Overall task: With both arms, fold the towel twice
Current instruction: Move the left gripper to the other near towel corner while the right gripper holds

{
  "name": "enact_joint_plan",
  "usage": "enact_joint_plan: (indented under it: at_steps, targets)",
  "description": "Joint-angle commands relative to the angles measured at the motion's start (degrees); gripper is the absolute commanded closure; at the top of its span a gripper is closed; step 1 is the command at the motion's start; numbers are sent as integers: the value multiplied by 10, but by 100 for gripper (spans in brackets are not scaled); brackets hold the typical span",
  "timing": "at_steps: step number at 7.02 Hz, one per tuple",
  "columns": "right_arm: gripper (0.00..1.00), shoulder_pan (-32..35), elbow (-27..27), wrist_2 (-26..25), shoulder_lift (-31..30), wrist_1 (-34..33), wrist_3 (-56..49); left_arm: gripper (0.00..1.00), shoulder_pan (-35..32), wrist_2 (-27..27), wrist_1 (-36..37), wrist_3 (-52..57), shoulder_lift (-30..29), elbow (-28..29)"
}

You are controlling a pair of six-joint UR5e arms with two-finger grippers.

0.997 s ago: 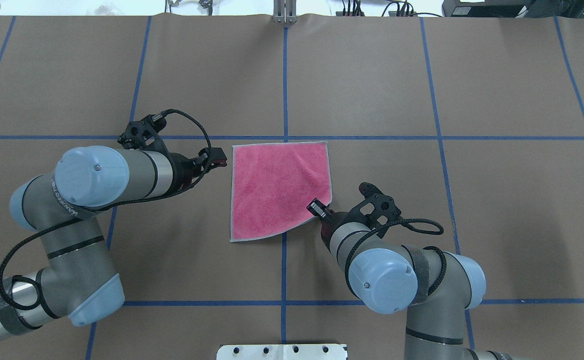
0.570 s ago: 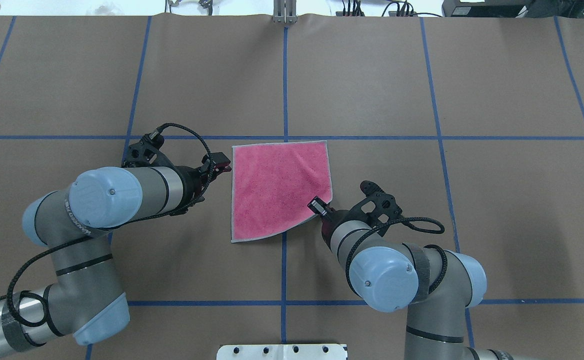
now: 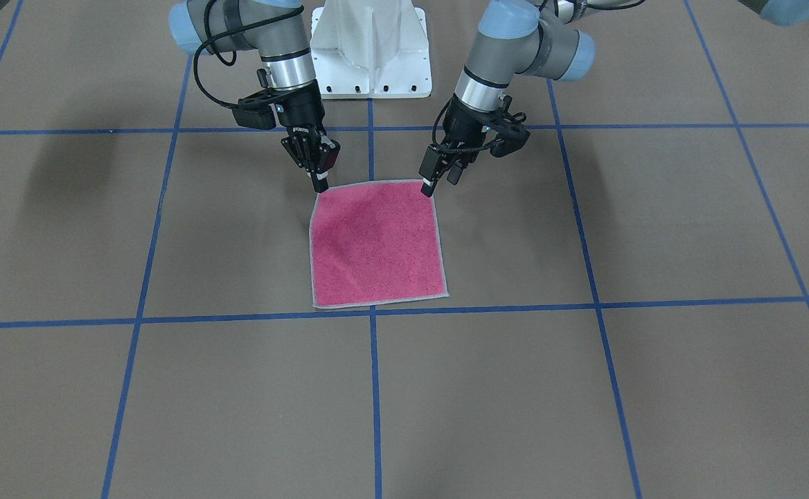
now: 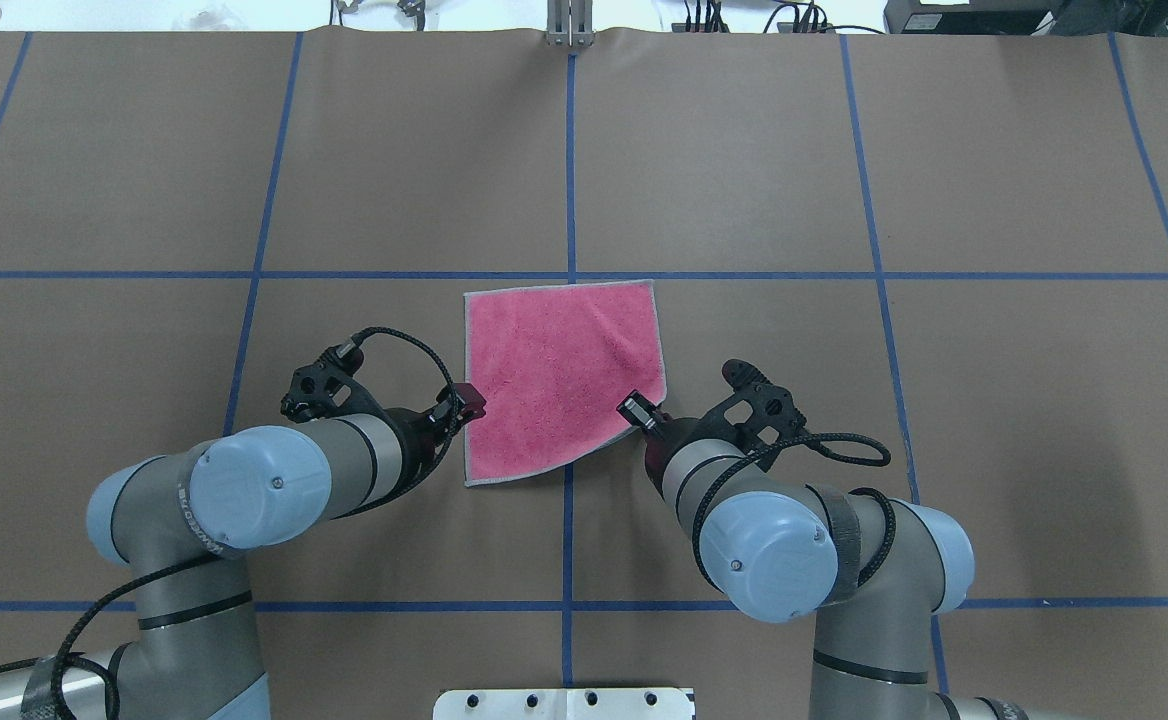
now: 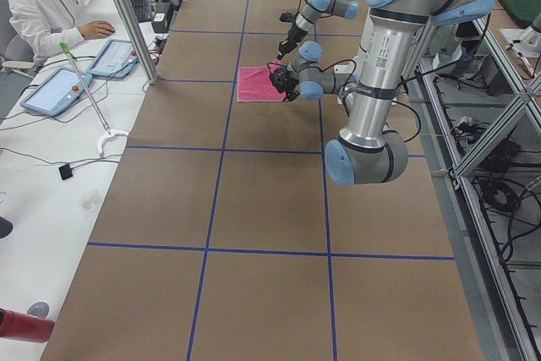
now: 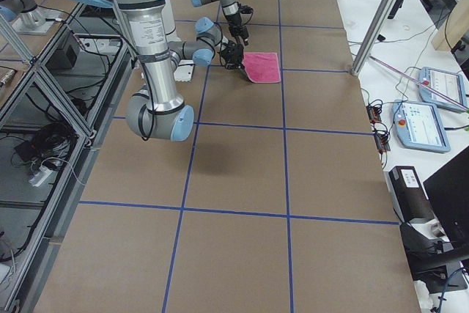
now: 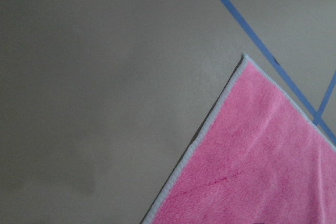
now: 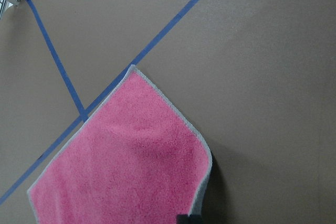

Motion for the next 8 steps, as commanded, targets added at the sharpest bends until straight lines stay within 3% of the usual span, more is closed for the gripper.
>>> enact_joint_plan:
  at_steps: [1, 8]
  targets:
    - [100, -1, 0, 0, 0, 0, 1, 37, 14, 6, 23, 3, -1, -1]
    - [100, -1, 1, 0, 0, 1, 1, 42, 33, 6, 32, 3, -7, 6]
